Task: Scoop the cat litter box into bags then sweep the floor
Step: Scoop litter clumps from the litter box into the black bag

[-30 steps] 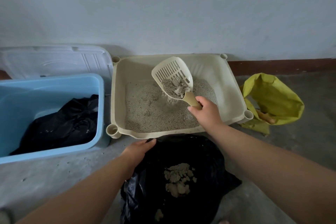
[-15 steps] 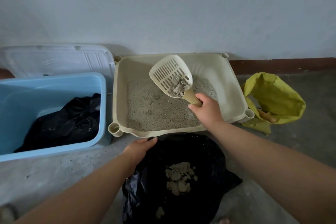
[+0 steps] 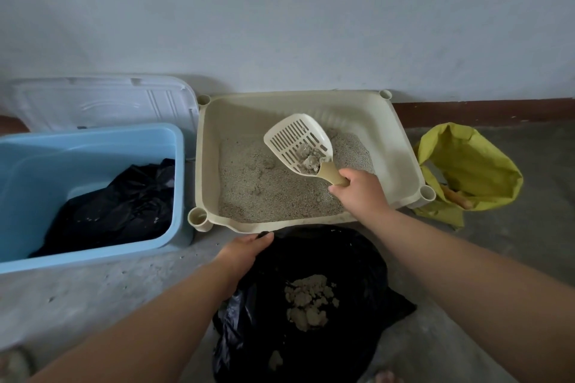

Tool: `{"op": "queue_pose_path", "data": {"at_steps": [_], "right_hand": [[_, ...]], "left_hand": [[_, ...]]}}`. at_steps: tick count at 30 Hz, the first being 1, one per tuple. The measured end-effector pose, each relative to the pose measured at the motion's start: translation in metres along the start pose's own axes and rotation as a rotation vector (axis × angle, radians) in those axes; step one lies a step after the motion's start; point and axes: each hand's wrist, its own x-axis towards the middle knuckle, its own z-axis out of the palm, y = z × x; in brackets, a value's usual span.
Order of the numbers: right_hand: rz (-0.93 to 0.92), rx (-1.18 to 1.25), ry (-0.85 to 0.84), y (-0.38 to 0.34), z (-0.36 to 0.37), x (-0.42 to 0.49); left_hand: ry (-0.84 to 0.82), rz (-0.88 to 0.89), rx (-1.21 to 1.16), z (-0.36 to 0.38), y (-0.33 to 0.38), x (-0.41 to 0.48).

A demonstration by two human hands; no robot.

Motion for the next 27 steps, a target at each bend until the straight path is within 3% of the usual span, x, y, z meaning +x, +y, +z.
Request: {"op": "queue_pose_path", "data": {"at_steps": [6,12,21,27], "right_hand": [[-0.036,-0.006,0.016,0.002,-0.017,-0.010],[-0.266,-0.003,-0.019,0.021,-0.026,-0.045],[-0.627,-0.315,-0.013,0.061,-0.021,-0.081],[-0.588,-0.271,-0.032,0.065,-0.018,-0.080]], "left_hand": [[0.014,-0.003,-0.031,0.004,0.004,-0.005],[0.080,-0.042,-0.159,0.006,0.004,-0.003],[0.120,-0.143,-0.279,0.006,0.007,-0.006],[0.099,-0.140,-0.259,0.008,0.007,-0.007]]}}
